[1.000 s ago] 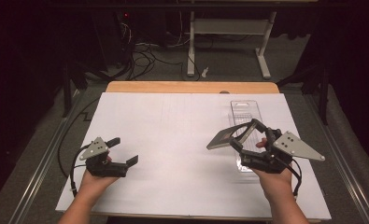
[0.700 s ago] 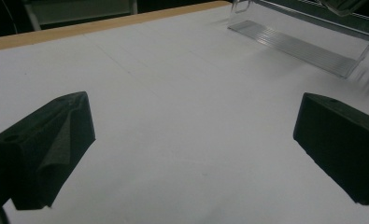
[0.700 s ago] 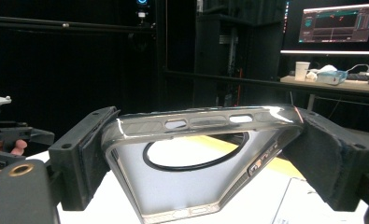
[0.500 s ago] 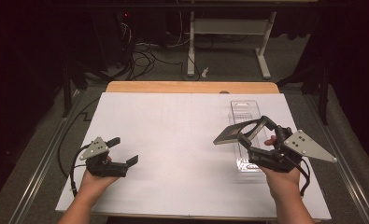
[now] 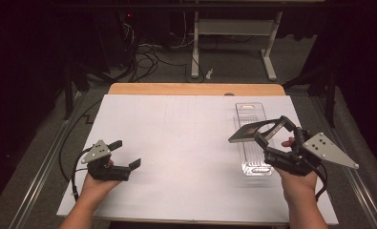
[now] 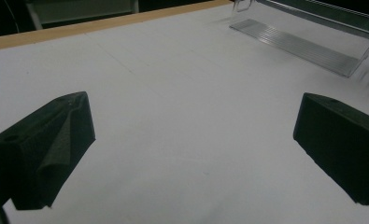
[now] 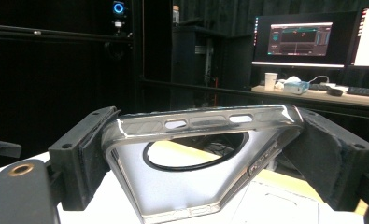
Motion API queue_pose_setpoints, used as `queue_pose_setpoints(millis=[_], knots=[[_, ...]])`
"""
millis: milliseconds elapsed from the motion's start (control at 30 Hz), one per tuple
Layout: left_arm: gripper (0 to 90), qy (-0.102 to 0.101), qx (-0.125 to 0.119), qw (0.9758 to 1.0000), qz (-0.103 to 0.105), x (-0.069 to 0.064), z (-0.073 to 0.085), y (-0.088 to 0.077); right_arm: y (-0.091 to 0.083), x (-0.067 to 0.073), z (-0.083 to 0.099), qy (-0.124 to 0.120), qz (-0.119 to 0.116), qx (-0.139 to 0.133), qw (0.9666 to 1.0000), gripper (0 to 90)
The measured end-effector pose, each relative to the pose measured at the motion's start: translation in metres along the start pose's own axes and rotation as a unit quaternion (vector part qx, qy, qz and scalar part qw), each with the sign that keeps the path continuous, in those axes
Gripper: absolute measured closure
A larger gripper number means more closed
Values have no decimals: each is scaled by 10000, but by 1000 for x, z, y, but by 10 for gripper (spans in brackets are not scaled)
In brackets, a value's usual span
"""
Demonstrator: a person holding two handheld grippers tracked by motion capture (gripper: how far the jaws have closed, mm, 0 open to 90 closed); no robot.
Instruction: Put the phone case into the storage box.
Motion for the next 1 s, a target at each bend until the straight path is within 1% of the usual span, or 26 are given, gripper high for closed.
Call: queue_pose_setpoints(millis=[233, 333, 467, 567, 867, 1000], knots=[[2, 10, 5, 10000, -4, 0, 0, 0, -5, -11, -2, 58, 166, -50, 9998, 138], [2, 19, 17, 10000, 0, 0, 0, 0, -7, -16, -2, -1, 283, -48, 9996, 138], [2, 37, 32, 10000, 8, 0, 1, 1, -7, -22, 0, 36, 369, -33, 9993, 138], [2, 38, 35, 10000, 3, 0, 1, 1, -9, -27, 1, 0, 461, -21, 9989, 138], [2, 46, 55, 10000, 2, 0, 1, 1, -19, -44, -3, 26, 740, -86, 9972, 138], [2, 20, 75, 10000, 27, 0, 1, 2, -20, -46, -2, -18, 819, -65, 9966, 138]])
Point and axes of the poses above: each handheld gripper's, and its own axes: y roughly forward along the jaws, z roughly out of its underside, x roughly to its left, the point moved 9 cm from there along y, roughly forward along the jaws, and after that the axes turned 5 degrees about y, right-handed, at the moved point
